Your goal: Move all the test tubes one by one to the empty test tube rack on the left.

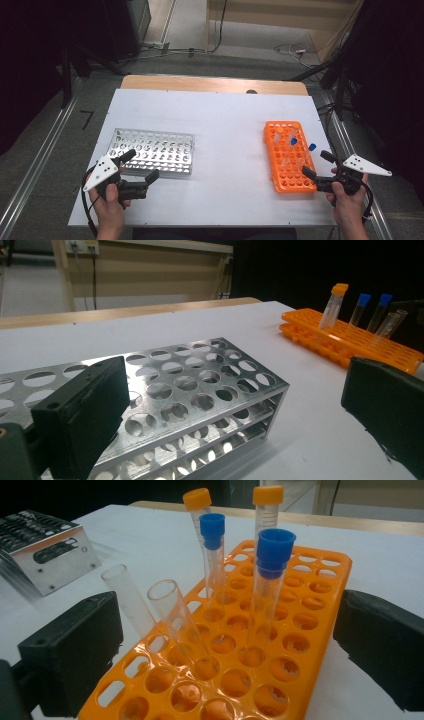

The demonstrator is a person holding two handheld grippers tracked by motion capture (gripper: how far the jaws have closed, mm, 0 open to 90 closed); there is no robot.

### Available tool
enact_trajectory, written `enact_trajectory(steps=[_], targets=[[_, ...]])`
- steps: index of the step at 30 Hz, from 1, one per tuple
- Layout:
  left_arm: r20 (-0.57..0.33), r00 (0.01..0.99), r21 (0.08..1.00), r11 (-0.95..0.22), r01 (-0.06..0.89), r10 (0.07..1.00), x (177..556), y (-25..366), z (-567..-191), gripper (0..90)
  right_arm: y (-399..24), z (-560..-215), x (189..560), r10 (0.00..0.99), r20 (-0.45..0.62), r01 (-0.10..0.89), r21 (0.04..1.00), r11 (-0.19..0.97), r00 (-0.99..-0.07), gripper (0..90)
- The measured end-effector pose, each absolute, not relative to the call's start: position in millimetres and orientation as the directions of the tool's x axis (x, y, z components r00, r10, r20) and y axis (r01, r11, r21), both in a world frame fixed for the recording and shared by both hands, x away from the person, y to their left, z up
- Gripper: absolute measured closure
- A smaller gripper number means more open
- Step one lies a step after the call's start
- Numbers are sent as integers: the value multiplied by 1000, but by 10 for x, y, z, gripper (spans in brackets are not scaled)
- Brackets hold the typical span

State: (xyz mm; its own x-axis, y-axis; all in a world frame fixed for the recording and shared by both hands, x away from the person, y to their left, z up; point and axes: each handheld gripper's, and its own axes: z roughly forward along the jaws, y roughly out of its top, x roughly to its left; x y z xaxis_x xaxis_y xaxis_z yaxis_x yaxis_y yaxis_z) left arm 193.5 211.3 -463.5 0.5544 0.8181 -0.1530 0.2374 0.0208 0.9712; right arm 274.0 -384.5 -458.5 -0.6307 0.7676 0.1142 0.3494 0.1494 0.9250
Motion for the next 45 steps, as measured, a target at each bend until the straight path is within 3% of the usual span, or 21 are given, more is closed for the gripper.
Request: enact_trajectory(steps=[10,13,21,31,45], targets=[[-152,560,972,19,235,814,1927,2087,-4624,0,-3748,-4465,2622,815,88,352,924,147,-572,115],[-151,564,971,15,238,812,1936,2084,-4627,0,-3723,-4393,2550,808,84,323,937,135,-583,268],[-152,567,970,13,241,810,1933,2079,-4628,0,-3698,-4510,2630,761,106,369,911,183,-640,439],[-151,572,969,7,246,807,1936,2063,-4634,0,-3680,-4722,2755,735,102,429,861,271,-670,559],[-158,579,967,8,253,800,1942,2039,-4645,0,-3616,-4821,2770,754,35,414,852,321,-656,736]])
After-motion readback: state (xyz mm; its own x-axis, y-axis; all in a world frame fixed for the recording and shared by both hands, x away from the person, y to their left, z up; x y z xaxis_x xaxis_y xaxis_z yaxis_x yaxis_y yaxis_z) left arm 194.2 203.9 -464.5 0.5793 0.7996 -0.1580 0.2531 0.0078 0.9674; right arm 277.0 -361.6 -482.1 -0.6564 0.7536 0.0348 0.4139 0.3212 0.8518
